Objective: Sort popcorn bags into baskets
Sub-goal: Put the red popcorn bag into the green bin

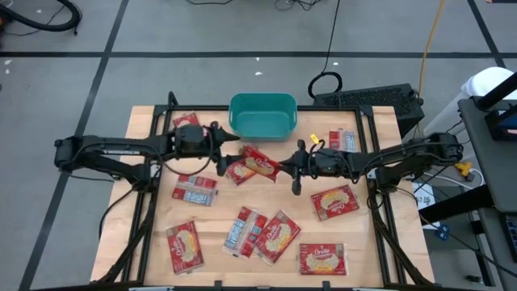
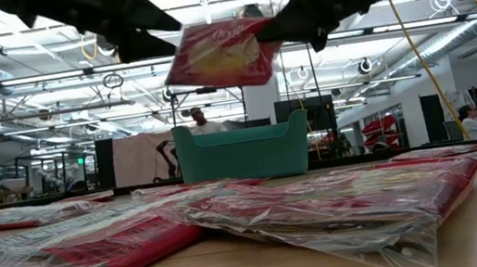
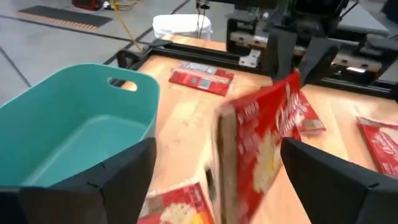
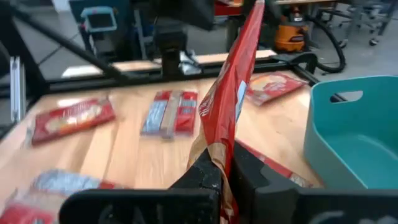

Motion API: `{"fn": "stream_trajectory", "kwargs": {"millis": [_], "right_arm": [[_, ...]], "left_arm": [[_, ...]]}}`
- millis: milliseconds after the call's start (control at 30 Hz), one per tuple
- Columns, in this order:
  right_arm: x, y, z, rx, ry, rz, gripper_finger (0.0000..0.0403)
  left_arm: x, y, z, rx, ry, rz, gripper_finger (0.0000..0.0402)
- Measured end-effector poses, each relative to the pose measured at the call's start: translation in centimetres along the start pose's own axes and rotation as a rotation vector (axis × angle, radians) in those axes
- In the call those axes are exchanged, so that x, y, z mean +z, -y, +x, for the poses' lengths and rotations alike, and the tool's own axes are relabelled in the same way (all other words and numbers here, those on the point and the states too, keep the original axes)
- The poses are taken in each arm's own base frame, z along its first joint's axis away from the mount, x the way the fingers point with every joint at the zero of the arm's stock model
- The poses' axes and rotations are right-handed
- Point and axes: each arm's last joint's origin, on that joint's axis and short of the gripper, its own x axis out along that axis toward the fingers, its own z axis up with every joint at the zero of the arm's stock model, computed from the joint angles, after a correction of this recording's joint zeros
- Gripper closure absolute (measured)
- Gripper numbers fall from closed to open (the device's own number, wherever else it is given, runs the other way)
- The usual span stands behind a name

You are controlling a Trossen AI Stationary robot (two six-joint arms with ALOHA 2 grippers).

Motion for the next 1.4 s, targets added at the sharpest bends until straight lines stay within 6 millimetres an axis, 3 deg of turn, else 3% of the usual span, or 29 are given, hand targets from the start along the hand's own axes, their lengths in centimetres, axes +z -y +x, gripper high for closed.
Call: {"fn": "stream_trajectory", "kwargs": {"millis": [133, 267, 400, 633, 700, 900, 1100, 1267, 1400], "right_arm": [[-0.4, 0.0, -0.1, 0.022, 0.014, -0.021, 0.0403], [-0.8, 0.0, -0.2, 0.025, -0.002, -0.049, 0.0403], [-0.7, 0.1, -0.2, 0.022, 0.002, -0.085, 0.0403], [-0.6, 0.8, -0.1, -0.010, 0.009, -0.071, 0.0399], [-0.4, 1.2, -0.1, -0.037, 0.030, -0.059, 0.0391], [-0.1, 2.1, -0.3, -0.247, 0.046, -0.052, 0.0347], [0.6, 2.7, -1.7, -0.441, 0.038, -0.068, 0.0294], [1.1, 2.8, -2.9, -0.471, 0.032, -0.066, 0.0266], [0.4, 2.4, -3.3, -0.450, 0.036, -0.041, 0.0259]], "left_arm": [[-0.5, -0.5, 1.5, -0.135, -0.010, 0.003, 0.0060], [-1.0, -0.6, 2.8, -0.281, -0.011, 0.002, 0.0104], [-1.2, -0.9, 3.6, -0.295, 0.000, 0.036, 0.0180], [-1.2, -2.1, 3.6, -0.258, 0.014, 0.096, 0.0354], [-0.9, -2.6, 3.3, -0.241, 0.027, 0.095, 0.0381], [0.1, -5.0, 2.0, -0.152, 0.090, 0.078, 0.0367], [1.1, -8.4, 0.4, -0.032, 0.170, 0.044, 0.0381], [1.7, -11.3, -0.1, 0.063, 0.272, -0.018, 0.0381], [1.1, -12.8, 0.5, 0.087, 0.286, -0.090, 0.0378]]}}
